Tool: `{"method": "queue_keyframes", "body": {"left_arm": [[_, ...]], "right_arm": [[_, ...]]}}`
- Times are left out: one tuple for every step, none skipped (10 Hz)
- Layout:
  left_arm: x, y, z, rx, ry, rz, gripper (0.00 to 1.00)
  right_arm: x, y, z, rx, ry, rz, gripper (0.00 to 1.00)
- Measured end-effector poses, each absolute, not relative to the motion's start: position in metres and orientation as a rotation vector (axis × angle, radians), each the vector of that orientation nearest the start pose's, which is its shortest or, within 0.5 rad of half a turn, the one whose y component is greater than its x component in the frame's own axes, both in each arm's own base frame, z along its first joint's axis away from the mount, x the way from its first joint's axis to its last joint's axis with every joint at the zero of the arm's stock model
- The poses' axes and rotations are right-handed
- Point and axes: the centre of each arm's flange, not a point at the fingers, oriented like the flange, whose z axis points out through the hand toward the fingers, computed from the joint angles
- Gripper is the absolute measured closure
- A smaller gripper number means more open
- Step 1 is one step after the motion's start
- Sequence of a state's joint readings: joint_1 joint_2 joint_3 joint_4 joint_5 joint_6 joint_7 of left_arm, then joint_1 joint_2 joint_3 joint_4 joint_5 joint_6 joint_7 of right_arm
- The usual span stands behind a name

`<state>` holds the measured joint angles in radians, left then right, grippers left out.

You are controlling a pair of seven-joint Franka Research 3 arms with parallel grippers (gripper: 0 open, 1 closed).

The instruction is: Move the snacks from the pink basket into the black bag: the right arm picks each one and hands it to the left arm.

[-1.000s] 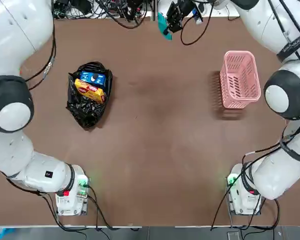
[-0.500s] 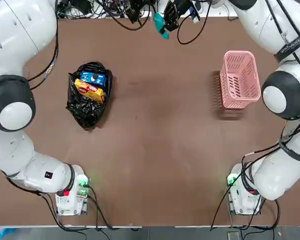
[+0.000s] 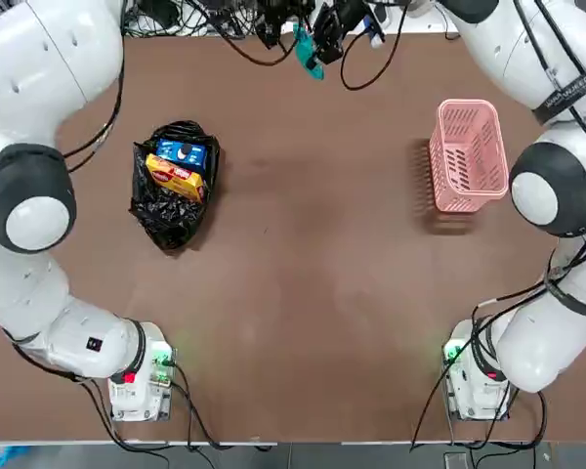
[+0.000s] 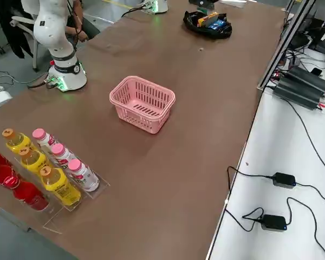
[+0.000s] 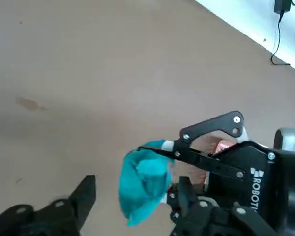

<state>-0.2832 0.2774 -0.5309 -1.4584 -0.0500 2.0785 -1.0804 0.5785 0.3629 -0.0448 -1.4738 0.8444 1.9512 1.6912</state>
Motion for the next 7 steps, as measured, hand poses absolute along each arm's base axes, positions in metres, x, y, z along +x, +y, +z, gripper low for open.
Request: {"method": "queue_keyframes", "body": {"left_arm": [[0.4893,-0.4575,0.5821,-3.506,-0.571,-0.127,0.46],[0.49,-0.4566,0.5818,-3.504,-0.571,-0.128,0.61],[0.4901,-0.4567,0.582,-3.505,-0.571,-0.131,0.71],[0.4901,-0.4568,0.5821,-3.505,-0.571,-0.131,0.73],[0.49,-0.4569,0.5822,-3.506,-0.571,-0.131,0.77],[0.4902,-0.4567,0.5824,-3.506,-0.572,-0.132,0.85],[0.491,-0.456,0.5831,-3.507,-0.575,-0.135,0.86]], "right_arm": [[0.5622,0.3988,0.5045,-1.925,1.683,0.885,0.68],[0.5633,0.3976,0.5051,-1.922,1.686,0.882,0.68],[0.5635,0.3975,0.5052,-1.923,1.685,0.882,0.68],[0.5635,0.3979,0.5054,-1.924,1.684,0.883,0.67],[0.5633,0.3986,0.5056,-1.925,1.683,0.885,0.65],[0.5629,0.3994,0.5059,-1.926,1.682,0.886,0.54],[0.5628,0.3995,0.506,-1.926,1.682,0.887,0.38]]}}
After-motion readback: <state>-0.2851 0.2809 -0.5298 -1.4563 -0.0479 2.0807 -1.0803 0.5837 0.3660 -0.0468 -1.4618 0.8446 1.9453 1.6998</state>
